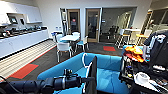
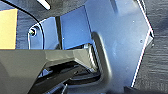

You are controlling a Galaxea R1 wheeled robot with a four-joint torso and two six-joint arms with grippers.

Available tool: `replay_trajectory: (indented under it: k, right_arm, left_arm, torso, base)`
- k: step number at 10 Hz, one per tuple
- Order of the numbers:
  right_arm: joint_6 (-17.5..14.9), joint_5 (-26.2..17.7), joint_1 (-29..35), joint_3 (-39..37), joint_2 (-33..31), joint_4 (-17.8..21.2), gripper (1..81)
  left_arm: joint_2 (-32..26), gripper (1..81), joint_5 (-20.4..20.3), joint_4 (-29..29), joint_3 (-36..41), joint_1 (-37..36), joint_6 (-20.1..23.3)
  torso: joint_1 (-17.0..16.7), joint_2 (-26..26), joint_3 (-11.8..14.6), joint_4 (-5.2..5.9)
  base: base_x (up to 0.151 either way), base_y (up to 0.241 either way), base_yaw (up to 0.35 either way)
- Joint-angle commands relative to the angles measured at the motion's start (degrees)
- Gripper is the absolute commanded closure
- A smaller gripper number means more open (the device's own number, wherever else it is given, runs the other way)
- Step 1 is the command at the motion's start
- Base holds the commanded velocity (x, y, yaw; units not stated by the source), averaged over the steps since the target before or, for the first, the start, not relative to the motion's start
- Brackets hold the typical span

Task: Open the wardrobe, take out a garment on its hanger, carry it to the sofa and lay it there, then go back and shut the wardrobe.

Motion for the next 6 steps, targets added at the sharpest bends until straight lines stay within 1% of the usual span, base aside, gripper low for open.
replay_trajectory:
  k: [1, 3, 4, 5, 6]
  right_arm:
    - [-0.3, -3.1, 1.5, 0.5, 0.7, -0.5, 1.0]
    - [-0.3, -3.1, 1.5, 0.5, 0.7, -0.5, 1.0]
    - [-0.3, -3.1, 1.5, 0.5, 0.7, -0.5, 1.0]
    - [-0.3, -3.1, 1.5, 0.5, 0.8, -0.5, 1.0]
    - [-0.3, -3.1, 1.5, 0.5, 0.8, -0.5, 1.0]
  left_arm:
    - [-0.6, 81.1, -2.8, 1.8, 2.5, -7.9, 1.0]
    - [-0.6, 81.1, -2.7, 1.8, 2.4, -7.9, 0.9]
    - [-0.6, 81.1, -2.7, 1.8, 2.4, -7.9, 0.9]
    - [-0.6, 81.1, -2.7, 1.8, 2.4, -7.9, 0.9]
    - [-0.6, 81.1, -2.7, 1.8, 2.4, -7.9, 0.9]
  torso:
    - [0.0, 0.0, 0.0, 0.0]
    - [0.0, 0.0, 0.0, 0.0]
    - [0.0, 0.0, 0.0, 0.0]
    - [0.0, 0.0, 0.0, -0.02]
    - [0.0, 0.0, 0.0, 0.0]
  base:
    - [0.0, 0.0, -0.305]
    - [0.0, 0.0, -0.27]
    - [0.0, 0.0, -0.205]
    - [0.0, -0.069, 0.0]
    - [0.0, 0.0, 0.0]
